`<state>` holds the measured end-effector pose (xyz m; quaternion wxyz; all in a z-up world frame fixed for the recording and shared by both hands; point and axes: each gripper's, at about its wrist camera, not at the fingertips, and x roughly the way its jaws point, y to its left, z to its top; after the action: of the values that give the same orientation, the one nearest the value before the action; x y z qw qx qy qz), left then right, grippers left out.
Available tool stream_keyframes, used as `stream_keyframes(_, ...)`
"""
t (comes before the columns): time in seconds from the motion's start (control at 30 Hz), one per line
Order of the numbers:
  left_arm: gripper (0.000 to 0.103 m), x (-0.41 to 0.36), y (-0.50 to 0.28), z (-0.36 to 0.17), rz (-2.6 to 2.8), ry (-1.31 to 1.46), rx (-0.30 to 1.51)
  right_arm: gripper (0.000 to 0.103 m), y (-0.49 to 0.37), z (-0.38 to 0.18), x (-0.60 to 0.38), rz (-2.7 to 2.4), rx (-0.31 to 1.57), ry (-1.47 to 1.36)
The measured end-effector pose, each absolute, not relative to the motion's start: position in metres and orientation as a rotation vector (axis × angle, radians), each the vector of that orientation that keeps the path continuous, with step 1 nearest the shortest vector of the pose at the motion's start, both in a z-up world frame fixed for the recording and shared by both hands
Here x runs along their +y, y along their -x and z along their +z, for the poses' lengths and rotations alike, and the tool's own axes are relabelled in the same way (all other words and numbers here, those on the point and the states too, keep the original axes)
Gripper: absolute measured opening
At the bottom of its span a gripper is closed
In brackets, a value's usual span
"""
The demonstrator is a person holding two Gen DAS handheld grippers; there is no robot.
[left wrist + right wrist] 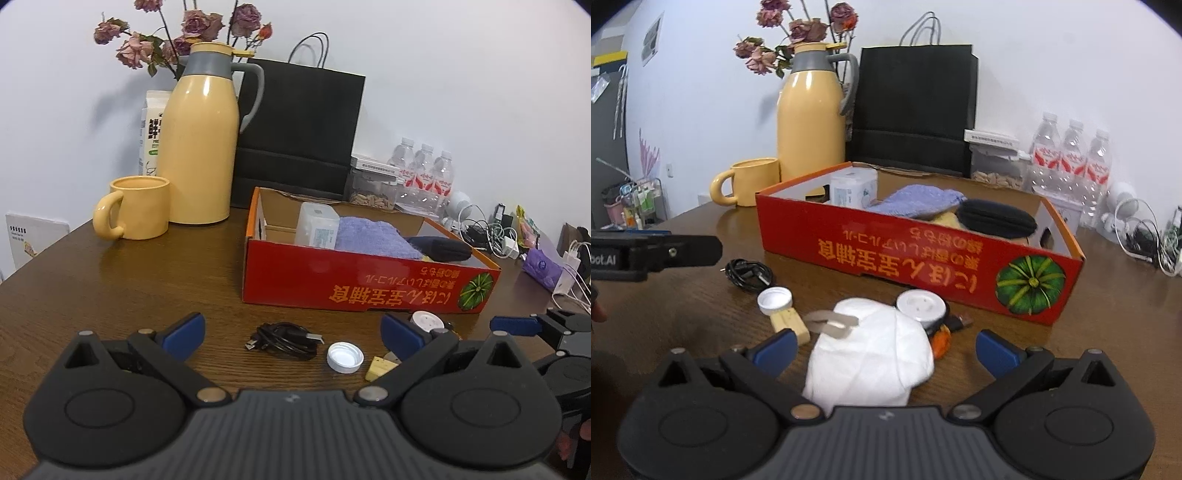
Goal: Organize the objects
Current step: 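Move both tools back to the items lying beside the box, then grasp the white cloth with the right gripper while the left gripper grasps the black cable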
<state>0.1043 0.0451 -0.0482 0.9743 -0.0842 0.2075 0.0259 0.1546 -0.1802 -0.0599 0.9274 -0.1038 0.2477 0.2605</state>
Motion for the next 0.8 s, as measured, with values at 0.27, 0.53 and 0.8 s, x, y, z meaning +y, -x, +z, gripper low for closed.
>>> stream_keyframes(0.27,0.103,0.052,-0.102,-0.047,0.052,0.198,0.416,0.065,-0.168,-0.059,-0.152,0.599,0.507,0.305)
stream_keyframes(0.53,0.103,0.054,-0.101,-0.046,0.034,0.21,0.417,0.028,-0.176,-0.064,-0.138,0.671,0.526,0.328)
stream_keyframes(0.8,0.103,0.054,-0.1,-0.046,0.029,0.212,0.413,0.007,-0.183,-0.066,-0.141,0.719,0.558,0.277)
